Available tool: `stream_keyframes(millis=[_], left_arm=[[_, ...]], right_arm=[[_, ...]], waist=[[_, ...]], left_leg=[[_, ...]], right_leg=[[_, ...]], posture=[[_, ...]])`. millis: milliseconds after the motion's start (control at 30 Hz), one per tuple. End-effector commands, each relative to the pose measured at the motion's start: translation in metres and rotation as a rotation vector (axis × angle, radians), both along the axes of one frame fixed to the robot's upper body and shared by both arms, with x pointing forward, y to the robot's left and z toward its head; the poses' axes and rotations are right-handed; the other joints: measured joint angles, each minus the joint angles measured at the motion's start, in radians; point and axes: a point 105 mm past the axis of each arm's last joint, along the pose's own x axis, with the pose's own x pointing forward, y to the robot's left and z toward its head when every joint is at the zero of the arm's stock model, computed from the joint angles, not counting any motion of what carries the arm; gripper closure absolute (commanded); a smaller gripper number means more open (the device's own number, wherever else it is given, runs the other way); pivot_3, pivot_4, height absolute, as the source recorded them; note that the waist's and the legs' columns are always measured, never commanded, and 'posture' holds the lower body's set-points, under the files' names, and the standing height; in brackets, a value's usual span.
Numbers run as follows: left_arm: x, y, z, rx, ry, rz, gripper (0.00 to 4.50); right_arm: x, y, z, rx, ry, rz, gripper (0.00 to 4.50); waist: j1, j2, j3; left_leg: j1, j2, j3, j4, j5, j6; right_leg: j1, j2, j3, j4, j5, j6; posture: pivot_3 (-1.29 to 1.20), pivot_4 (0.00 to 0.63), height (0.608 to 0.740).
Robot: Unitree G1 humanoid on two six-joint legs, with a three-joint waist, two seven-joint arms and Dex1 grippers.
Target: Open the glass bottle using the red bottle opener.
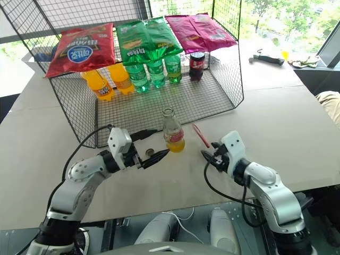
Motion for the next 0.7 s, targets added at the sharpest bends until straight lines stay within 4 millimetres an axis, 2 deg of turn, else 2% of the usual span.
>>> stream_keyframes(millis=[33, 133, 300, 400, 467, 700], left_arm=[[-0.01, 0.007, 0.011, 0.001, -0.021, 0.03, 0.0], [-0.022, 0.02, 0.004, 0.053, 0.002, 0.083, 0.0], [-0.044, 0.034, -0.008, 0.051, 0.066, 0.164, 0.0], [-0.056, 0.037, -0.022, 0.08, 0.094, 0.187, 0.0], [-0.06, 0.038, -0.028, 0.087, 0.096, 0.199, 0.0], [-0.065, 0.063, -0.053, 0.151, 0.081, 0.337, 0.0]], right_arm=[[0.003, -0.016, 0.013, -0.037, -0.085, -0.063, 0.08], [0.001, -0.036, 0.01, -0.115, -0.143, -0.107, 0.08], [-0.014, -0.043, 0.014, -0.101, -0.265, -0.071, 0.08], [-0.025, -0.047, 0.003, -0.119, -0.239, -0.009, 0.08], [-0.026, -0.051, 0.001, -0.115, -0.25, -0.009, 0.08], [-0.039, -0.065, -0.009, -0.097, -0.29, 0.017, 0.08]], waist=[[0.0, 0.0, 0.0], [0.0, 0.0, 0.0], [0.0, 0.0, 0.0], [-0.001, 0.0, 0.0], [0.0, -0.001, 0.001], [0.005, -0.001, 0.001]], left_leg=[[0.0, 0.0, 0.0, 0.0, 0.0, 0.0], [0.0, 0.0, 0.0, 0.0, 0.0, 0.0], [0.0, 0.0, 0.0, 0.0, 0.0, 0.0], [0.002, 0.0, 0.001, 0.0, 0.0, 0.0], [0.003, 0.0, 0.001, 0.0, -0.002, 0.004], [0.006, 0.001, 0.0, 0.002, -0.003, 0.004]], right_leg=[[0.0, 0.0, 0.0, 0.0, 0.0, 0.0], [0.0, 0.0, 0.0, 0.001, 0.0, 0.0], [0.001, 0.0, 0.0, 0.0, 0.0, 0.0], [0.002, 0.0, 0.0, 0.0, 0.0, 0.0], [0.005, 0.0, -0.001, -0.001, 0.0, 0.001], [0.009, 0.0, -0.002, -0.001, -0.001, 0.0]], posture=[[0.0, 0.15, 0.74], [0.0, 0.15, 0.74], [0.0, 0.15, 0.74], [0.0, 0.15, 0.74], [0.0, 0.15, 0.74], [0.0, 0.15, 0.74]])
